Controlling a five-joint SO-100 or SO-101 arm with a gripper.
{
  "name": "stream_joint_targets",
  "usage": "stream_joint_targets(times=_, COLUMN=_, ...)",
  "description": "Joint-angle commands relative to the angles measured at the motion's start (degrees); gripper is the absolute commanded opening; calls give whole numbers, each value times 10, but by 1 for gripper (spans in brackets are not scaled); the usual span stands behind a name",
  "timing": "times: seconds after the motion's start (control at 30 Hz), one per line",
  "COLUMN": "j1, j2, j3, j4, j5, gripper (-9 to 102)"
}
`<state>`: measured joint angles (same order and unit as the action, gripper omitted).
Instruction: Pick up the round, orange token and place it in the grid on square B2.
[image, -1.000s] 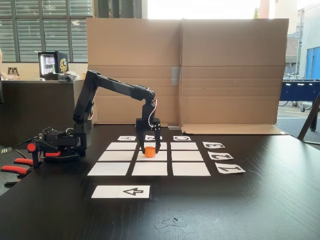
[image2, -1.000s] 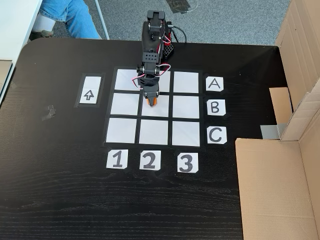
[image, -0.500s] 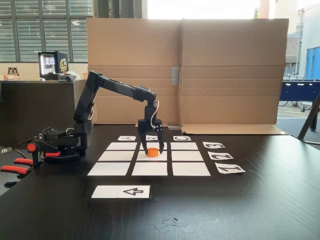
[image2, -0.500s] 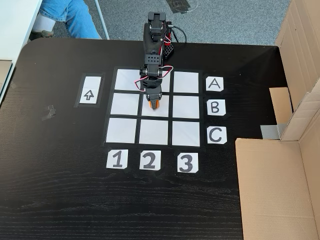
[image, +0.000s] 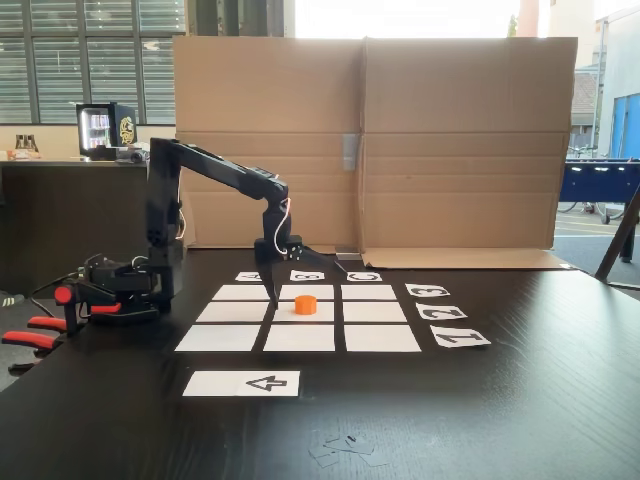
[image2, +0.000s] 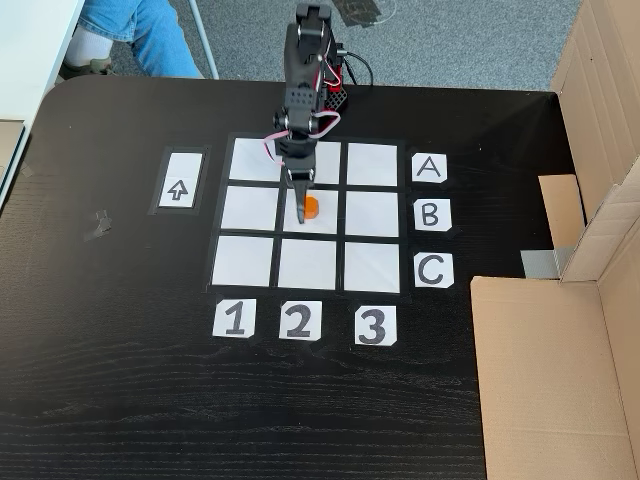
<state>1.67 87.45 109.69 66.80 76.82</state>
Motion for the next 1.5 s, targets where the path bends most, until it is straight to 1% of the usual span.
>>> stream_joint_targets(times=0.0, j1=27, j2=110, j3=80, j4=-56, j5=-9, gripper=81)
stream_joint_targets(times=0.1, j1=76, j2=212, j3=156, j4=-115, j5=-15, gripper=81)
stream_joint_targets(times=0.27, j1=189, j2=406, j3=279, j4=-215, j5=-20, gripper=79)
stream_joint_targets(times=0.37, j1=258, j2=529, j3=350, j4=-255, j5=-22, gripper=60)
stream_joint_targets(times=0.4, j1=280, j2=571, j3=374, j4=-263, j5=-23, gripper=51)
stream_joint_targets(times=0.47, j1=332, j2=643, j3=411, j4=-275, j5=-19, gripper=22)
stream_joint_targets(times=0.5, j1=356, j2=677, j3=427, j4=-273, j5=-18, gripper=7)
stream_joint_targets(times=0.53, j1=383, j2=708, j3=444, j4=-272, j5=-18, gripper=-1)
stream_joint_targets(times=0.63, j1=483, j2=783, j3=483, j4=-257, j5=-4, gripper=-1)
stream_joint_targets(times=0.7, j1=564, j2=817, j3=500, j4=-237, j5=18, gripper=-1)
stream_joint_targets(times=0.8, j1=688, j2=865, j3=533, j4=-230, j5=52, gripper=-1)
stream_joint_targets(times=0.9, j1=772, j2=907, j3=574, j4=-225, j5=49, gripper=-1)
stream_joint_targets(times=1.0, j1=834, j2=946, j3=605, j4=-214, j5=48, gripper=-1)
stream_joint_targets(times=1.1, j1=880, j2=951, j3=602, j4=-192, j5=50, gripper=-1)
stream_joint_targets(times=1.2, j1=914, j2=1034, j3=611, j4=-121, j5=54, gripper=-1)
stream_joint_targets(times=1.27, j1=933, j2=1033, j3=609, j4=-117, j5=55, gripper=-1)
stream_joint_targets(times=1.47, j1=934, j2=1033, j3=609, j4=-117, j5=59, gripper=-1)
